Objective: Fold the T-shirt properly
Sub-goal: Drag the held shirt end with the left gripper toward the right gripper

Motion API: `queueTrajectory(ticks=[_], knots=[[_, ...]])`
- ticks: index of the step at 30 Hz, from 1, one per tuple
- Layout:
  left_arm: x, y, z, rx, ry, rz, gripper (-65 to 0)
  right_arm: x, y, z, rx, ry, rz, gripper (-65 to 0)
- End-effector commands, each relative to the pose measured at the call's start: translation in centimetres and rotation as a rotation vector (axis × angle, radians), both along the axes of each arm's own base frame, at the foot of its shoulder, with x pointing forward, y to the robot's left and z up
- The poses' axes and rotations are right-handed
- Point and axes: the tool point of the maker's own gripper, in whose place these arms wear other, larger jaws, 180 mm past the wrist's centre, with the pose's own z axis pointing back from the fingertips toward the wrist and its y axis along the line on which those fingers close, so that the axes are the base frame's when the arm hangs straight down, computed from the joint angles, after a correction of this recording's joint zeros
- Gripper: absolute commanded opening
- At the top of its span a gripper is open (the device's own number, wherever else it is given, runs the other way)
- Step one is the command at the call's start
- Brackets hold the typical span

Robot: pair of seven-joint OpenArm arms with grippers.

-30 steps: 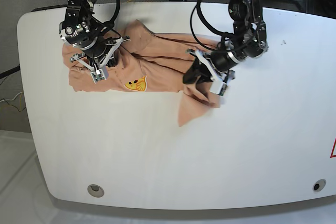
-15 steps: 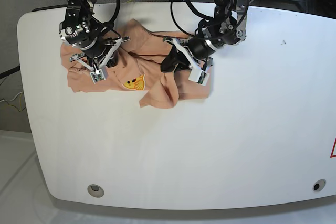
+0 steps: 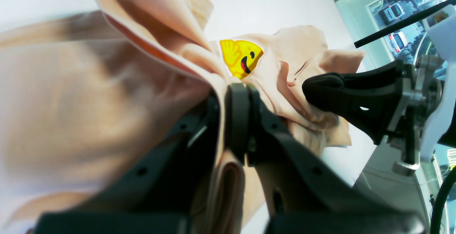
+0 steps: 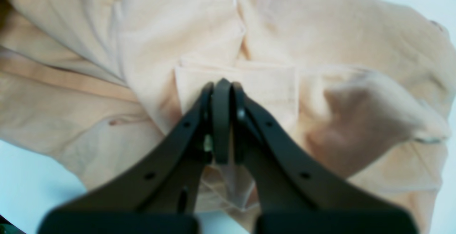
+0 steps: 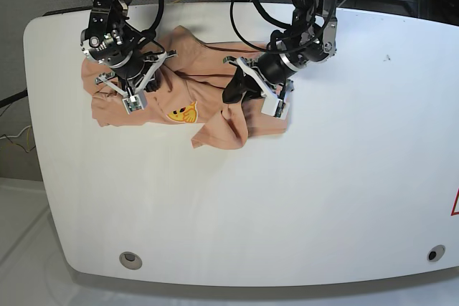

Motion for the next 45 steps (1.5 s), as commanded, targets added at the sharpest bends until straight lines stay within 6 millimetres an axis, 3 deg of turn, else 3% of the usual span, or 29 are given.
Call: queueTrajectory(ticks=[1,6,15,18,30,34,45], knots=[[1.4,-0.3,2.2,-0.04,-0.071,0.008,-62.7,0.7,0.1,0.9,0.01,-0.038,0.006,-65.0],[1.5,-1.0,2.7,-0.044,-0.086,-0.011,-60.6,0.7,0.0,0.9,0.007,-0.037,0.006,-65.0],[0.5,-3.7,4.0,0.018,-0.175,-0.097,-28.8,0.8,0.0,0.9,0.005,-0.038,0.004,-65.0],[-0.4,-4.6,3.8,0.028,-0.185,-0.123,-23.2,0.8,0.0,0.9,0.005,-0.038,0.004,-65.0],[-1.9,-6.4,2.9,0.145,-0.226,-0.216,-21.1,0.8,0.0,0.9,0.004,-0.038,0.004,-65.0],[-1.5,-5.9,3.7,0.165,-0.258,-0.205,-21.0,0.8,0.0,0.9,0.004,-0.038,0.004,-65.0],[0.8,-2.1,6.4,0.269,-0.39,-0.17,-20.9,0.8,0.0,0.9,0.004,-0.037,0.002,-65.0]])
